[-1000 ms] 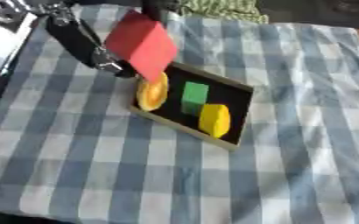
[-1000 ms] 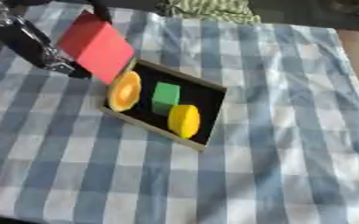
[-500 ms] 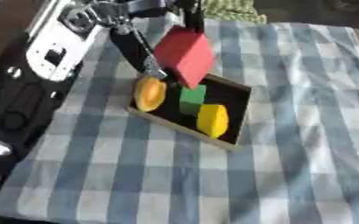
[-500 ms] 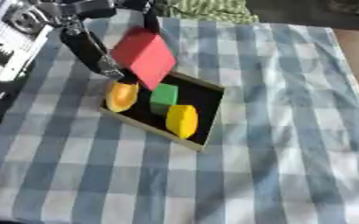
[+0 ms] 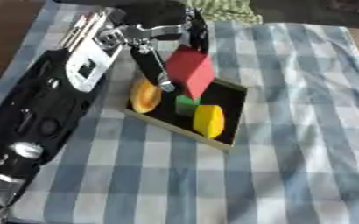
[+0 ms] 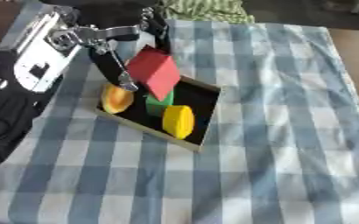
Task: Pick up objects on the table and place them in the box.
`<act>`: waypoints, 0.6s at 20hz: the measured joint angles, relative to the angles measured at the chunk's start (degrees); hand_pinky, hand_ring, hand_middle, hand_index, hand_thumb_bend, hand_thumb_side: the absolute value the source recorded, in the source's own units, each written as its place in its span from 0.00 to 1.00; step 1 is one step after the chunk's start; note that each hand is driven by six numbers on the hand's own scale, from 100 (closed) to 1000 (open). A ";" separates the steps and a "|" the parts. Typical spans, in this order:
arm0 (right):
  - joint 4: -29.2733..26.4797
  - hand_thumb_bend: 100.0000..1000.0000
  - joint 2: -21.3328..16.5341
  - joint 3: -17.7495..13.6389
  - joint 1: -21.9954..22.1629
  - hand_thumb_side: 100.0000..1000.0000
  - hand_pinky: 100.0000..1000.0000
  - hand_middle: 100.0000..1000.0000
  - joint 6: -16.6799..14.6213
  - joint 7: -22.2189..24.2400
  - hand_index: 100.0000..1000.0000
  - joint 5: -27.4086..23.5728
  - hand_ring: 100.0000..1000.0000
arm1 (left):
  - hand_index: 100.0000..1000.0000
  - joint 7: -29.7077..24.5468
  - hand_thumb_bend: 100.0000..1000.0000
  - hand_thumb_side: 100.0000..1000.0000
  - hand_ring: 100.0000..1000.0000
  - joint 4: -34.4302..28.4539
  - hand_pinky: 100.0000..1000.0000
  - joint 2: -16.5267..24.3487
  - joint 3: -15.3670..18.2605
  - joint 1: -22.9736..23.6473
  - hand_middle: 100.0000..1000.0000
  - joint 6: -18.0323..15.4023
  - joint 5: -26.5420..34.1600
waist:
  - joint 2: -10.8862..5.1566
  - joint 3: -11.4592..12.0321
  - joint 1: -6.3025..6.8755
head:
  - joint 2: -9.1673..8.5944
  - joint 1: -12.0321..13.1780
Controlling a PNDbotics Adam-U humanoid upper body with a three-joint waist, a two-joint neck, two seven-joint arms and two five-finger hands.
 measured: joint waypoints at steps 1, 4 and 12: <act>0.00 0.00 0.01 0.00 0.00 0.39 0.89 0.69 -0.01 0.02 0.81 -0.01 0.72 | 0.60 0.23 0.45 0.00 0.60 0.56 0.79 -0.15 0.00 0.00 0.44 -0.22 -0.92 | 0.00 -0.03 0.00 | -0.01 -0.02; 0.00 0.00 0.18 0.00 0.00 0.39 0.89 0.69 -0.07 0.10 0.81 -0.05 0.72 | 0.60 0.76 0.47 0.00 0.60 1.80 0.79 -0.44 0.00 0.01 0.44 -0.75 -4.00 | 0.00 -0.21 0.00 | -0.01 -0.15; 0.00 0.00 0.44 -0.01 0.19 0.39 0.89 0.69 -0.14 0.25 0.81 -0.27 0.72 | 0.77 2.87 0.45 0.00 0.71 5.22 0.84 -1.28 0.69 0.21 0.61 -1.70 -6.88 | 0.01 -0.35 0.00 | -0.05 -0.16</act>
